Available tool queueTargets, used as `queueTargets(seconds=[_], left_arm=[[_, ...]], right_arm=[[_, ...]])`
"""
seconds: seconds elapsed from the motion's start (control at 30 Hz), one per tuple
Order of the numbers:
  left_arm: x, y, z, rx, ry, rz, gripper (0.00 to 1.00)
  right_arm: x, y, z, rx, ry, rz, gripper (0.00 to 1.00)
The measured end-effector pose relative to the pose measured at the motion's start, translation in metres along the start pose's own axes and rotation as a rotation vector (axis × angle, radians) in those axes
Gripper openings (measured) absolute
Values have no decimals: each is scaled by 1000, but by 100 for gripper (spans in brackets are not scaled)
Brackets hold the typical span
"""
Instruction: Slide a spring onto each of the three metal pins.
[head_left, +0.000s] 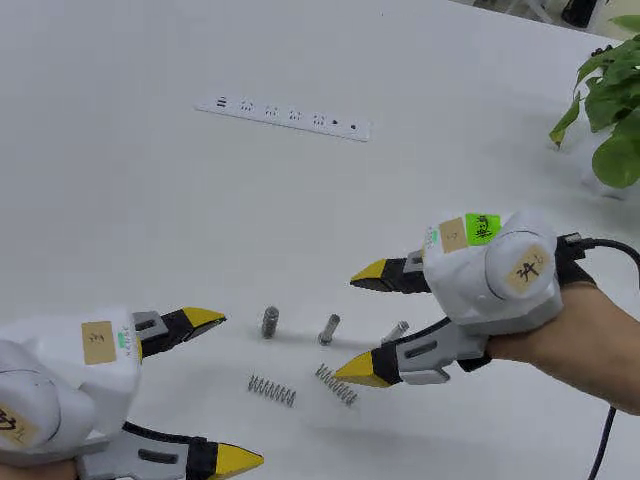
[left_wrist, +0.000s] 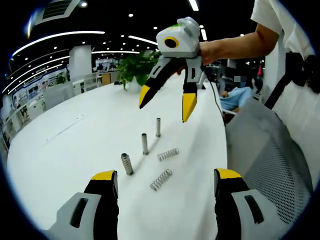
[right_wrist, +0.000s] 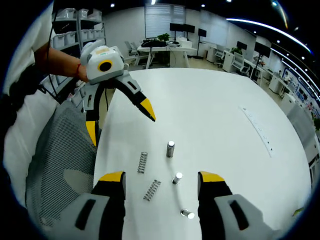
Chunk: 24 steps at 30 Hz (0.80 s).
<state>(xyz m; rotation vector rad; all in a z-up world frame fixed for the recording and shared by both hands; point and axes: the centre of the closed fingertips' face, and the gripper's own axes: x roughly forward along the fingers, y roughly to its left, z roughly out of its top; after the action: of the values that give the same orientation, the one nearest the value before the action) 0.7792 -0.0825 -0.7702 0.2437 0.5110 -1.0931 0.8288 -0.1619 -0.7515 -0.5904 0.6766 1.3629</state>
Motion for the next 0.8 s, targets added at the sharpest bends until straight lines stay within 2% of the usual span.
queueTargets(seconds=[0.07,0.3,0.43,0.57,0.6,0.7,0.8], left_arm=[[1,1,-1,4,11,-6,79],[8,2,-11,28,76,-37,73],[13,4,-19,53,119,-60,66],[20,6,-27,93,181,-85,58],[22,7,-30,126,199,-94,56],[28,9,-37,165,251,-106,47],[36,10,-36,181,266,-112,42]], right_arm=[[-8,2,-2,27,-31,-11,63],[-32,7,-22,93,-83,-51,69],[-41,8,-37,123,-97,-73,72],[-49,13,-53,159,-98,-91,74],[-51,14,-57,167,-99,-96,74],[-55,16,-65,190,-104,-110,74],[-57,17,-74,208,-103,-121,74]])
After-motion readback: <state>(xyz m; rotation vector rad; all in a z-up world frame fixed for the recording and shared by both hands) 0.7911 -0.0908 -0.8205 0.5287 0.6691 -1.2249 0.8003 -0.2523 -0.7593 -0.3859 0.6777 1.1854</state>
